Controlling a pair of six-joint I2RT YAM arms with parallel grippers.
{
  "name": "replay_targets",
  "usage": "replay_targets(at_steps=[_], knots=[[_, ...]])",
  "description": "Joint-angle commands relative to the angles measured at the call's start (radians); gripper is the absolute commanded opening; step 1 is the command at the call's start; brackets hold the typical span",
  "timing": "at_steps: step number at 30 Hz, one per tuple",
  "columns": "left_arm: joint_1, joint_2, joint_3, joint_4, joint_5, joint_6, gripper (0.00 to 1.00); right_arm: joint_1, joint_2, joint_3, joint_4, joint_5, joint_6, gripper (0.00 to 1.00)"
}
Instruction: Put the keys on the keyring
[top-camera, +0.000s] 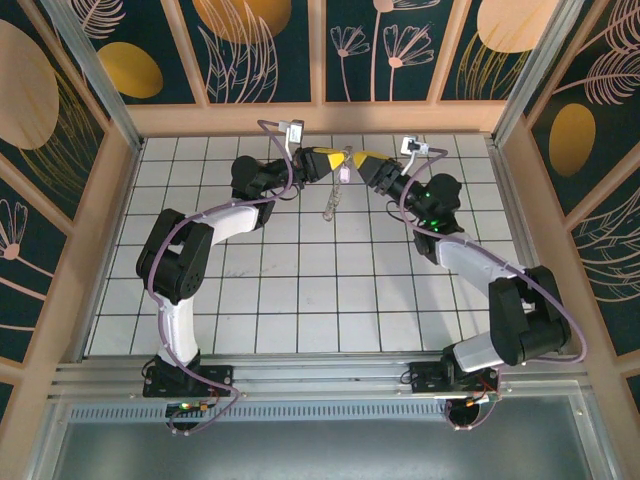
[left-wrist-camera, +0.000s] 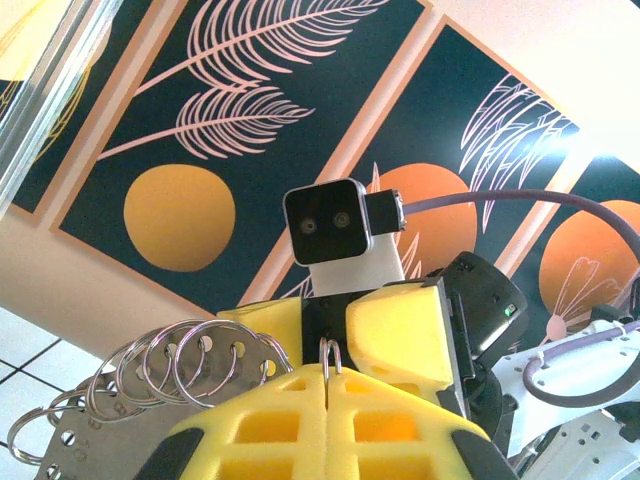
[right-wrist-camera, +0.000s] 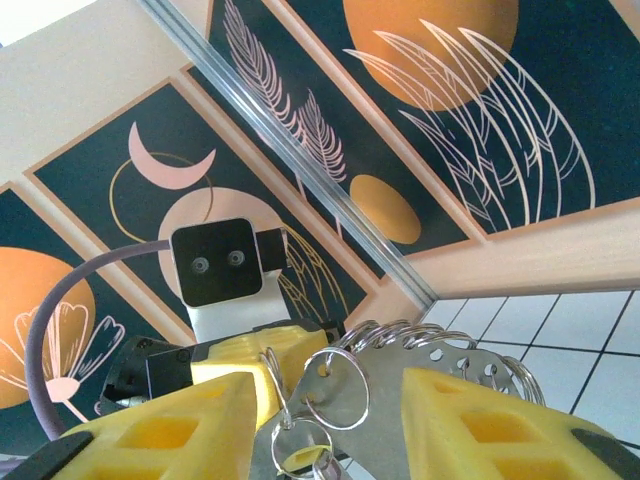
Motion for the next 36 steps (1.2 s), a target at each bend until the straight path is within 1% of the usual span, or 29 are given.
replay_targets(at_steps=[1,13,17,20,22,26,31,32,35,36], knots=[[-0.008,-0.036,0.013,0.035,-0.013,0.008,0.00,0.014,0.015,0.043,0.088,0.007,0.029,0.41],[-0.009,-0.032,0.020,0.035,-0.013,0.009,0.00,0.041,0.040,0.066,0.098,-0.008,0.020,0.37],[-0.009,-0.032,0.019,0.033,-0.015,0.008,0.00,0.049,0.051,0.075,0.099,-0.017,0.021,0.33],[-0.009,-0.031,0.020,0.032,-0.014,0.010,0.00,0.053,0.057,0.079,0.097,-0.020,0.018,0.27],[-0.009,-0.032,0.020,0.032,-0.016,0.009,0.00,0.054,0.059,0.079,0.098,-0.020,0.017,0.22],[-0.009,-0.030,0.022,0.030,-0.018,0.011,0.00,0.054,0.058,0.080,0.086,-0.023,0.005,0.00],[-0.009,-0.034,0.030,0.021,-0.009,0.017,0.00,0.033,0.050,0.090,0.045,-0.040,-0.025,0.00],[-0.008,-0.039,0.031,0.000,-0.009,0.034,0.01,0.020,0.049,0.098,0.027,-0.052,-0.034,0.00],[0.000,-0.070,0.030,-0.087,-0.009,0.110,0.15,-0.022,0.047,0.128,-0.025,-0.111,-0.057,0.00],[0.004,-0.082,0.029,-0.111,-0.009,0.135,0.18,-0.035,0.045,0.137,-0.047,-0.131,-0.066,0.00]])
